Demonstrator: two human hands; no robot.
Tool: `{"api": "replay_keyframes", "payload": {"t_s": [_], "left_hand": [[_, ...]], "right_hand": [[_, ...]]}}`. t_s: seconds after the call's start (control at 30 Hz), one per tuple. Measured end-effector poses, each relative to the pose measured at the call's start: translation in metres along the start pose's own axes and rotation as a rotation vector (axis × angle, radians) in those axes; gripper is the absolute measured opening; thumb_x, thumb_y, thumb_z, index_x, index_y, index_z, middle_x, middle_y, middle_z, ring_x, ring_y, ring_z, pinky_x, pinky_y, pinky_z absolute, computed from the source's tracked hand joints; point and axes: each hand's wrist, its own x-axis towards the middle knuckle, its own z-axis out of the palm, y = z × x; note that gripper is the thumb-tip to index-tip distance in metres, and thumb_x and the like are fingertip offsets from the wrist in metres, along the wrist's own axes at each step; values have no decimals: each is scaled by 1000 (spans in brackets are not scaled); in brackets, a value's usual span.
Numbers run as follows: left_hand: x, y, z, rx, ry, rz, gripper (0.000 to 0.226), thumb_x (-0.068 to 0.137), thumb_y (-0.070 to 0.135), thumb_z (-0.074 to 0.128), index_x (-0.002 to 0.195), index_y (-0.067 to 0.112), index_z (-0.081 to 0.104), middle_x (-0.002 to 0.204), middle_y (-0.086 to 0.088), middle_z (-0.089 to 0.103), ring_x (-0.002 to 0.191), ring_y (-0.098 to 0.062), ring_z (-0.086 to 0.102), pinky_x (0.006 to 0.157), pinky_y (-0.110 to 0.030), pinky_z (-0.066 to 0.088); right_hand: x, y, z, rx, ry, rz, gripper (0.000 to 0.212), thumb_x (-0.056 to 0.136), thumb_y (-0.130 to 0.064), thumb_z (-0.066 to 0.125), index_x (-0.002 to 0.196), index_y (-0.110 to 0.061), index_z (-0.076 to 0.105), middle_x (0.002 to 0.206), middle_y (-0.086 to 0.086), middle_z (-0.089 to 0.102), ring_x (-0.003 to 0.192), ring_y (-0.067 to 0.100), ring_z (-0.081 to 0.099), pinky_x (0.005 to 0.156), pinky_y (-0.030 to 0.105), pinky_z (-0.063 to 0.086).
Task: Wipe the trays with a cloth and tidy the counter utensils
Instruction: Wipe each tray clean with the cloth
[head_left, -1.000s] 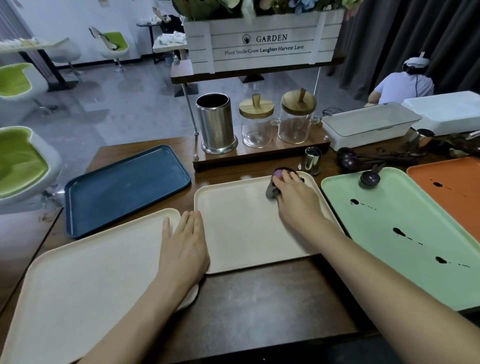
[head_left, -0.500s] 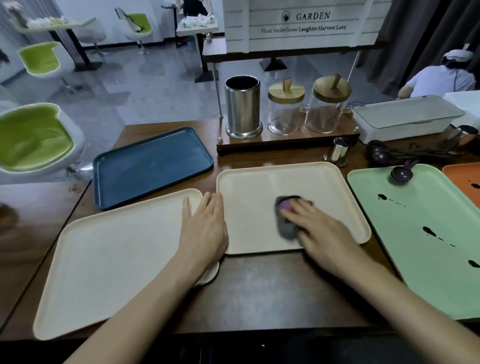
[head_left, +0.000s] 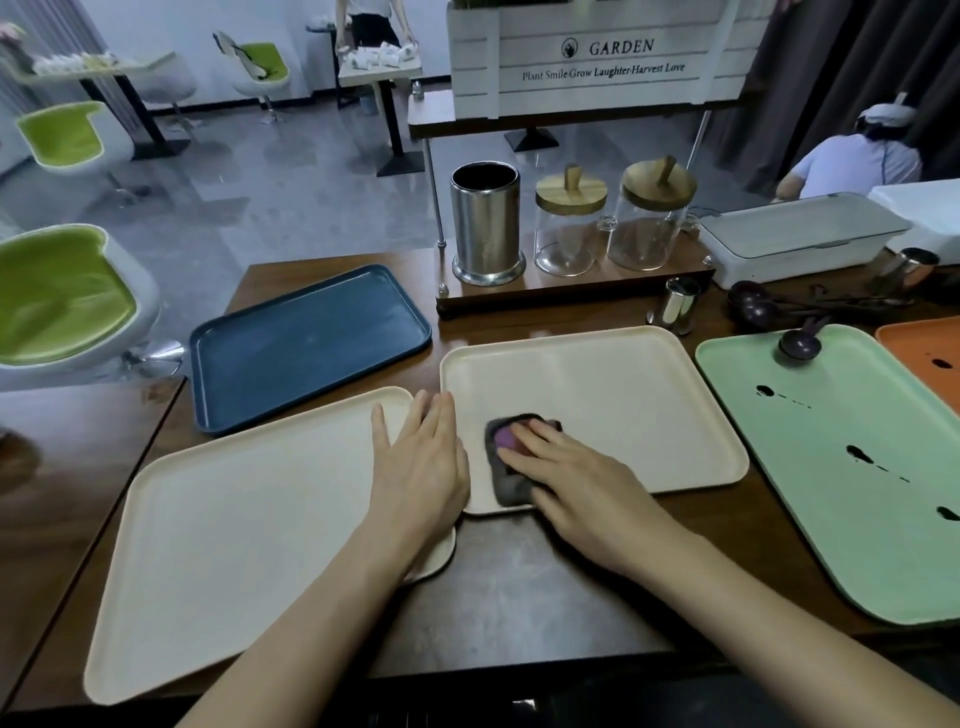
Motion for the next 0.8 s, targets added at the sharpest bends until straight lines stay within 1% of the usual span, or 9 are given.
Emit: {"api": "replay_keyframes", "payload": {"t_s": [0.1, 0.23, 0.33, 0.4, 0.47, 0.53, 0.63, 0.7, 0.8], "left_hand": [[1, 1, -4, -35, -21, -10, 61, 106, 44, 27, 159, 15, 20, 165, 1, 32, 157, -21, 12, 122, -61, -3], [0, 2, -3, -27, -33, -11, 67, 105, 53, 29, 159, 15, 21, 166, 1, 30, 158, -22, 9, 121, -61, -7], [0, 3, 0, -36, -41, -17, 60, 106, 45, 22, 157, 14, 23, 165, -1, 30, 158, -23, 9, 123, -62, -1], [0, 2, 0, -28, -47, -12, 59, 107, 41, 18, 159, 14, 20, 167, -2, 27, 158, -22, 8, 123, -62, 0], [2, 0, 1, 8, -56, -2, 61, 108, 43, 16, 161, 14, 17, 168, -2, 24, 158, -23, 6, 124, -61, -1], [3, -1, 1, 39, -76, 0, 64, 107, 48, 16, 161, 14, 17, 169, -1, 22, 158, -23, 5, 123, -61, -1], [6, 0, -1, 55, -102, 2, 74, 104, 60, 16, 161, 13, 17, 169, -2, 22, 158, -23, 2, 123, -61, -3], [6, 2, -4, 98, -128, 18, 82, 101, 67, 15, 160, 11, 16, 169, -5, 20, 158, -26, 1, 122, -60, 0], [8, 3, -9, 234, -89, 74, 93, 95, 73, 9, 160, 8, 20, 170, -13, 10, 158, -33, -1, 122, -62, 7]], "right_hand": [[-22, 31, -22, -4, -33, 101, 55, 101, -21, 48, 152, -34, 36, 162, -13, 21, 151, 7, 13, 115, 13, -1], [-7, 37, -20, -54, 87, 341, 49, 102, -27, 46, 151, -27, 41, 162, -5, 28, 151, 16, 18, 118, 27, 18], [10, -8, 2, -76, 97, 231, 46, 93, -22, 57, 139, -17, 55, 149, 8, 48, 140, 29, 40, 113, 34, 34], [8, -34, 15, -65, 85, 121, 44, 87, -23, 61, 130, -15, 63, 139, 9, 57, 131, 30, 51, 108, 36, 42], [-2, -38, 13, -77, 77, 106, 43, 85, -25, 61, 127, -16, 66, 137, 8, 61, 128, 27, 54, 106, 35, 43], [-20, -19, 1, -105, 105, 189, 44, 90, -22, 60, 133, -18, 63, 144, 6, 55, 135, 24, 48, 112, 34, 35], [-51, 33, -27, -131, 151, 449, 48, 100, -24, 47, 148, -23, 46, 159, -1, 36, 148, 18, 28, 119, 26, 15], [-64, 56, -41, -174, 178, 565, 48, 103, -26, 42, 151, -27, 41, 161, -5, 31, 149, 14, 22, 118, 25, 13], [-64, 54, -41, -186, 182, 607, 47, 103, -27, 42, 150, -27, 41, 160, -6, 32, 148, 13, 23, 115, 25, 21]]}}
